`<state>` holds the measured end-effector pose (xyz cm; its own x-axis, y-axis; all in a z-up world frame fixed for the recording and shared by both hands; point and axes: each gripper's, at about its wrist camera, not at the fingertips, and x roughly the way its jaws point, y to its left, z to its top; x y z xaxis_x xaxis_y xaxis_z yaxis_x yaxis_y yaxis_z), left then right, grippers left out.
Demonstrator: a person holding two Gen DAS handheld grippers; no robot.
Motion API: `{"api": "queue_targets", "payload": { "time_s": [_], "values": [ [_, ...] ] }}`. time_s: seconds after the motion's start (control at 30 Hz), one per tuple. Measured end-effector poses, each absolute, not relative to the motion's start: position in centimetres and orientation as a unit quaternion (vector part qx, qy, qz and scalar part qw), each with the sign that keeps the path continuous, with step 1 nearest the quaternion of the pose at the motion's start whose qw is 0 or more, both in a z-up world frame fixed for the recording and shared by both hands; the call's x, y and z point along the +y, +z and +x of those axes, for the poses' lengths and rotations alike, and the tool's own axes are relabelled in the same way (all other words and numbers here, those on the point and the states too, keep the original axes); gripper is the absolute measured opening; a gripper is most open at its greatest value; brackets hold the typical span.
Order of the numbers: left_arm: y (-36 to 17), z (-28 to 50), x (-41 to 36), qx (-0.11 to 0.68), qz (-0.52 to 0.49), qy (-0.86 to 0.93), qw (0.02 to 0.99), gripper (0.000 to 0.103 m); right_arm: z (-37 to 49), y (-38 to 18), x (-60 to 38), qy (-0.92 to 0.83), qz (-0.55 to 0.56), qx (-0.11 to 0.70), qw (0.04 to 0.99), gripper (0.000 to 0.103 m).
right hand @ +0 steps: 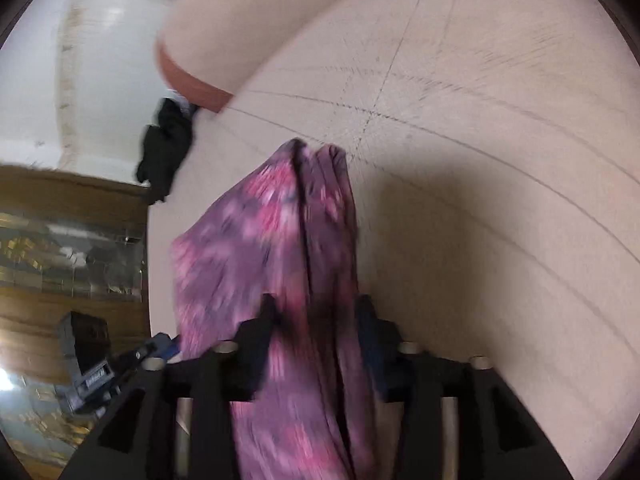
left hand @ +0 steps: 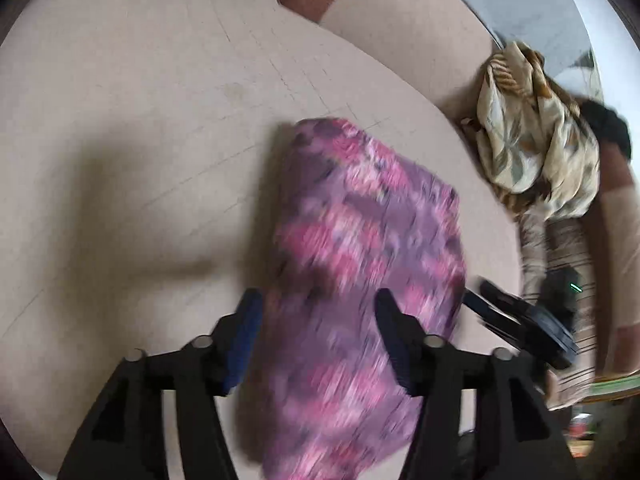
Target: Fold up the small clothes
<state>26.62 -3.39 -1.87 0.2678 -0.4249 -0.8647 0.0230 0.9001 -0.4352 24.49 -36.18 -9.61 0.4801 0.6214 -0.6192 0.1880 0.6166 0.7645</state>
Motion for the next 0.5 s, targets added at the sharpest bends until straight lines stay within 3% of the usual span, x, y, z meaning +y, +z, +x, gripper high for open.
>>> {"api": "queue_targets", "payload": {
  "time_s": [0.03, 0.07, 0.17, 0.3, 0.4, 0.43, 0.47, 0.5],
  "values": [
    [-1.0, 24.4, -3.4, 0.569, -0.159, -0.134, 0.796, 0.078, 22.3, -9.0, -36.3, 0.137, 0.414, 0.482, 0.759, 0.077],
    [-0.6, 21.9, -3.5, 0.549, -0.151, -0.134, 0.811, 0.084, 19.4, -8.4, -36.4, 0.136, 0.422, 0.472, 0.762, 0.077],
    [-2.0, 17.5, -4.1, 0.552, -0.145, -0.147, 0.808, 0.084, 14.0, -7.9, -34.8, 0.163, 0.427, 0.450, 0.767, 0.077],
    [-3.8, 16.1, -4.2, 0.555, -0.165, -0.165, 0.798, 0.084, 12.2, -10.1, -30.6, 0.141, 0.382, 0.501, 0.764, 0.074],
    [-5.2, 16.7, -4.5, 0.560, -0.168, -0.163, 0.795, 0.072, 13.1, -11.3, -29.3, 0.123, 0.352, 0.524, 0.766, 0.052],
    [-6.2, 16.7, -4.4, 0.572, -0.176, -0.161, 0.785, 0.054, 13.2, -11.4, -28.9, 0.118, 0.340, 0.530, 0.768, 0.042],
    [-7.5, 16.5, -4.3, 0.586, -0.190, -0.164, 0.770, 0.042, 13.4, -11.1, -28.7, 0.120, 0.335, 0.534, 0.767, 0.026],
    [-7.7, 16.0, -3.9, 0.576, -0.200, -0.162, 0.776, 0.040, 13.4, -10.9, -28.4, 0.127, 0.338, 0.537, 0.763, 0.017]
  ]
}}
